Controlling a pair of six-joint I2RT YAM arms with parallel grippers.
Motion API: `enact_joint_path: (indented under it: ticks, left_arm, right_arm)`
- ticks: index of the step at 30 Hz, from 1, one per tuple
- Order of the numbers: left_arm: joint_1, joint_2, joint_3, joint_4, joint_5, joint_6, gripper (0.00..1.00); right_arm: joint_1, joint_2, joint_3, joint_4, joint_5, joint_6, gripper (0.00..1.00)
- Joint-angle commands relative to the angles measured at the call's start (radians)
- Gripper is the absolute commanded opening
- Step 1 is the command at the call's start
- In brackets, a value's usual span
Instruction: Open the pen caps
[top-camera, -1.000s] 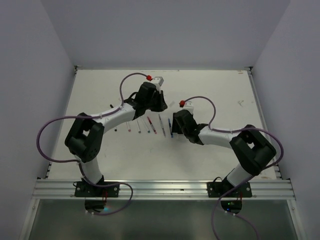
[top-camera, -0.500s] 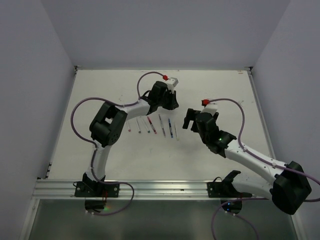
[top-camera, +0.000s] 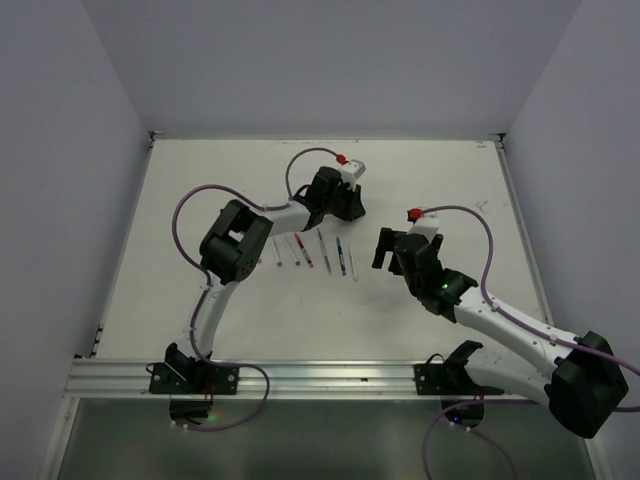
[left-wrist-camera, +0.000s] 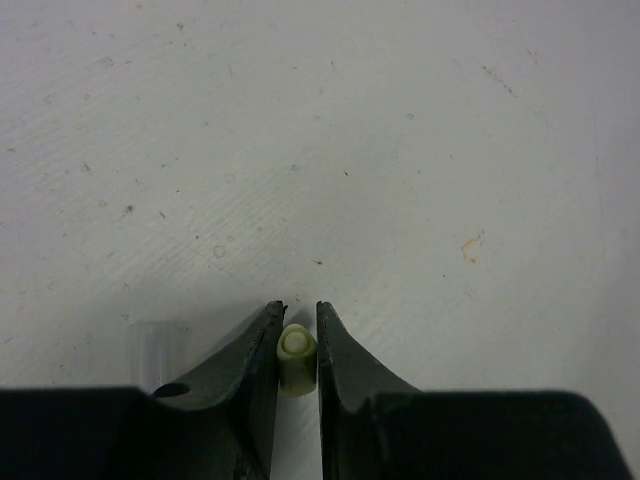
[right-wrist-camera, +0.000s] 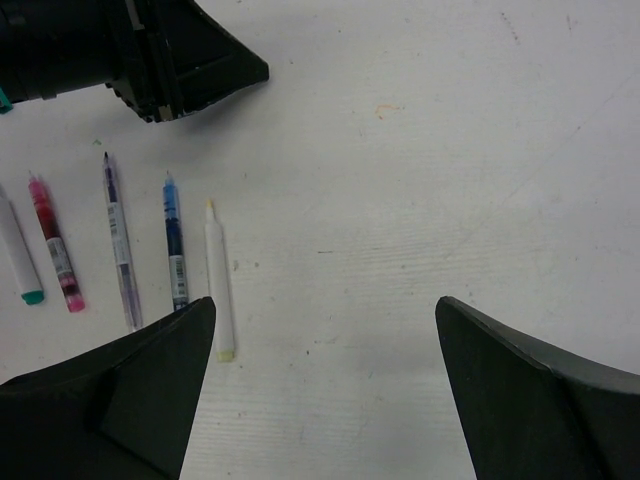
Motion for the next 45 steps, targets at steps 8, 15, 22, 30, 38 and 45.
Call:
enact_joint_path:
  ticks: [8,15,22,30,38,45]
  left_arm:
    - [-0.002,0.045,0.049,0.053,-0.025,0.065,0.36]
    - [-0.002,-0.027,0.037,0.055,-0.028,0.053,0.47]
    - [-0.003,-0.316,-0.033,0.005,-0.085,0.031,0.76]
    - [-0.003,-0.785,-0.197,-0.152,-0.431,0.034,1.0]
    - [-0.002,-1.223,-0.322,-0.473,-0.871,0.043,1.0]
    - [-0.002,-1.59,-0.366,-0.641,-1.076,0.054,1.0]
  right_arm:
    - [-0.008,-0.008,0.008,-0.012,0.029,-0.011,0.96]
    - [-0.008,-0.037,0.029,-0.046,0.031,-0.017,0.96]
    - [-0.008,-0.135,0.092,-0.12,0.07,-0.074,0.98]
    - [-0.008,-0.275,0.267,-0.317,0.184,-0.158,0.98]
    - [-0.008,-0.421,0.437,-0.483,0.287,-0.258,0.98]
    - [-0.008,-0.579,0.476,-0.476,0.344,-0.423,0.99]
